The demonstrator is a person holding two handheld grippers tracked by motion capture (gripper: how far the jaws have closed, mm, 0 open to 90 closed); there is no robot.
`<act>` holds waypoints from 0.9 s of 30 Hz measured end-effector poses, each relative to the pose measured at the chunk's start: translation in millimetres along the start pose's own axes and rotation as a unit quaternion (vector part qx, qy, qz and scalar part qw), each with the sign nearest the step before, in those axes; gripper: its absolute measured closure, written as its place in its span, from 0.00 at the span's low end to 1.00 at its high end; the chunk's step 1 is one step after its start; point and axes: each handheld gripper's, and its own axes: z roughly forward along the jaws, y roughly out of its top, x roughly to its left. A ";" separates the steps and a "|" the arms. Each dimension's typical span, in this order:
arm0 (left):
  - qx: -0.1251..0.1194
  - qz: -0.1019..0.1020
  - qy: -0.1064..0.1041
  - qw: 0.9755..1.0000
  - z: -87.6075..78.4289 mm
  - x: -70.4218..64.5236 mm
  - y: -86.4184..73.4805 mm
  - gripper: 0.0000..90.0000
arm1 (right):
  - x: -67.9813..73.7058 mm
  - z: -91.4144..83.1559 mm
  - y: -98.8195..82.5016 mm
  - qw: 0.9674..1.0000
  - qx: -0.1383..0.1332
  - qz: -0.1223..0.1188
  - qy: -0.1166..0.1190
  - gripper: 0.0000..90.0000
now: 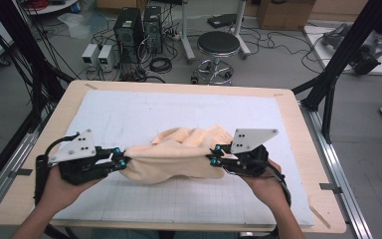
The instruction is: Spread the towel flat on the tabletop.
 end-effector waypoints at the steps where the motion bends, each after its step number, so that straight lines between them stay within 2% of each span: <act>1: 0.000 0.000 0.000 1.000 0.0 0.0 0.0 0.92 | 1.8 -3.4 5.4 1.000 -0.007 -0.003 0.004 0.92; 2: -0.006 0.002 -0.002 1.000 -10.2 -3.7 5.3 0.92 | 4.1 -6.8 10.7 1.000 -0.013 -0.008 0.008 0.92; 3: -0.006 0.000 -0.008 1.000 -13.6 -4.5 6.5 0.92 | 5.4 -8.3 13.2 1.000 -0.016 -0.010 0.009 0.92; 5: -0.005 -0.001 -0.011 1.000 -14.0 -5.1 5.9 0.92 | 5.4 -8.3 16.1 1.000 -0.019 -0.010 0.018 0.92; 6: 0.010 0.003 -0.009 1.000 -9.0 -3.5 0.2 0.91 | 4.7 -6.2 15.0 1.000 -0.014 -0.009 0.022 0.92; 7: 0.015 -0.005 -0.012 1.000 -2.9 -2.4 -5.7 0.91 | 3.0 -1.9 12.1 1.000 -0.004 -0.011 0.020 0.91; 8: 0.015 -0.005 -0.012 1.000 -2.9 -2.4 -5.7 0.91 | 3.0 -1.9 12.1 1.000 -0.004 -0.011 0.020 0.91; 9: 0.031 -0.024 -0.013 0.999 12.8 1.3 -21.8 0.91 | -4.1 11.2 -1.1 0.999 0.017 0.007 0.026 0.91; 10: 0.035 -0.035 -0.016 0.999 22.0 3.2 -30.9 0.91 | -6.6 16.4 -6.8 0.999 0.025 0.014 0.027 0.91; 12: 0.046 -0.049 -0.016 0.998 41.6 5.5 -48.6 0.91 | -13.8 31.3 -24.6 0.998 0.054 0.032 0.027 0.91; 13: 0.056 -0.056 -0.019 0.997 51.6 6.6 -56.3 0.91 | -18.0 38.5 -34.7 0.996 0.066 0.049 0.032 0.91; 14: 0.065 -0.055 -0.021 0.996 60.4 8.2 -63.0 0.91 | -21.7 45.7 -44.9 0.994 0.082 0.063 0.030 0.91; 15: 0.070 -0.064 -0.021 0.995 69.6 8.9 -68.9 0.91 | -24.9 52.4 -55.0 0.992 0.096 0.076 0.033 0.91; 16: 0.070 -0.064 -0.021 0.995 69.6 8.9 -68.9 0.91 | -27.7 58.1 -64.7 0.990 0.104 0.087 0.031 0.91; 17: 0.081 -0.073 -0.025 0.994 85.3 11.6 -77.0 0.90 | -30.7 64.2 -75.5 0.988 0.112 0.102 0.033 0.91; 19: 0.097 -0.067 -0.020 0.993 97.7 13.8 -80.7 0.89 | -34.2 70.2 -88.2 0.985 0.116 0.120 0.035 0.91; 21: 0.098 -0.073 -0.023 0.992 104.6 15.6 -81.7 0.87 | -37.9 74.2 -99.0 0.983 0.119 0.132 0.035 0.91; 22: 0.094 -0.070 -0.027 0.993 105.1 16.7 -81.4 0.84 | -39.4 74.3 -102.4 0.983 0.119 0.134 0.035 0.91; 23: 0.094 -0.070 -0.027 0.993 105.1 16.7 -81.4 0.82 | -40.2 73.0 -103.7 0.984 0.118 0.132 0.035 0.91; 24: 0.082 -0.073 -0.030 0.994 103.4 17.4 -81.1 0.80 | -41.0 69.7 -103.8 0.984 0.115 0.130 0.028 0.91; 27: 0.078 -0.071 -0.030 0.994 100.9 18.2 -80.8 0.76 | -44.8 60.0 -103.9 0.985 0.112 0.133 0.010 0.91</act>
